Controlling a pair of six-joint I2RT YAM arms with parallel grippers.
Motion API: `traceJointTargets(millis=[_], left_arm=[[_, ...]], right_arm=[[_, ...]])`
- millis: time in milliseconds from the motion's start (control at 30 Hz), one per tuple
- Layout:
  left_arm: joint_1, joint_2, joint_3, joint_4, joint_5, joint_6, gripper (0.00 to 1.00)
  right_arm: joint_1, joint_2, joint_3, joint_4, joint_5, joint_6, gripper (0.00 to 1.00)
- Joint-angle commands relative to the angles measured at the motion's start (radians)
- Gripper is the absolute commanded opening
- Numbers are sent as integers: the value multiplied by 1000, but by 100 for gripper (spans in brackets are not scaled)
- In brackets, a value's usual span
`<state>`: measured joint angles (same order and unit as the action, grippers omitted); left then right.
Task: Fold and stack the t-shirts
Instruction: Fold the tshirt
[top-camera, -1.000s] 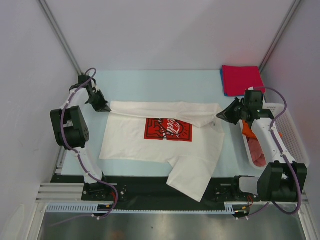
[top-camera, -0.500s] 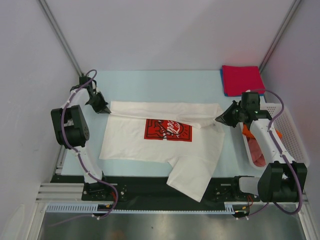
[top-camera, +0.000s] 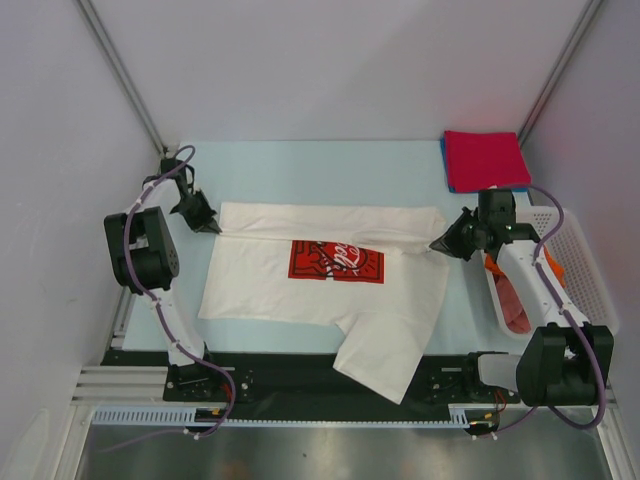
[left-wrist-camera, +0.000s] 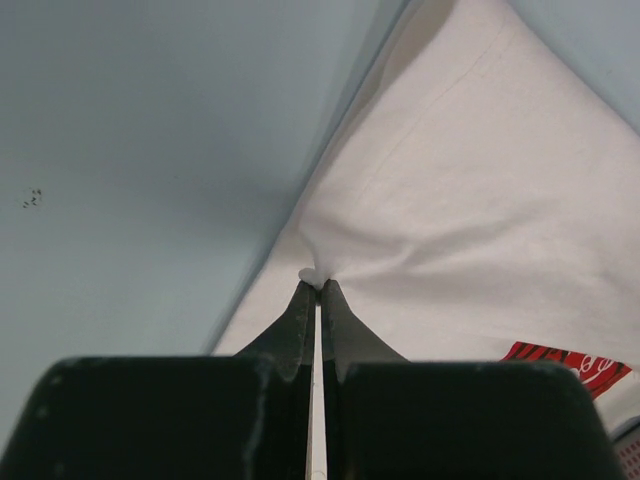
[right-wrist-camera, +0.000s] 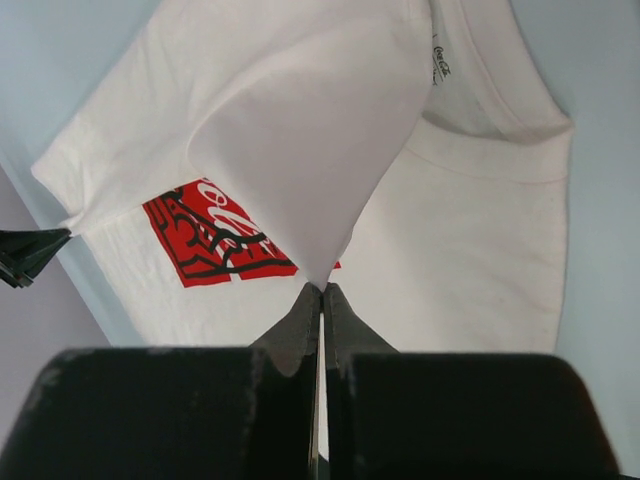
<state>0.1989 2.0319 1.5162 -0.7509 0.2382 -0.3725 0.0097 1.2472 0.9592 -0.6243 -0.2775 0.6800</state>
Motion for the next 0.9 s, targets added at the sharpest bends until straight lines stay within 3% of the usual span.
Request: traceJointTargets(millis=[0, 600, 733, 867], left_arm=[[13, 10, -5, 5, -22, 20, 0], [13, 14, -11, 8, -36, 27, 3], [13, -4, -16, 5, -40, 18, 9], [14, -42, -16, -10, -60, 0, 21]], right_arm=[[25, -22, -8, 5, 29, -2, 0], [53, -17, -122, 9, 110, -19, 0], [72, -29, -155, -11, 103, -10, 0], [93, -51, -175, -46, 89, -5, 0]])
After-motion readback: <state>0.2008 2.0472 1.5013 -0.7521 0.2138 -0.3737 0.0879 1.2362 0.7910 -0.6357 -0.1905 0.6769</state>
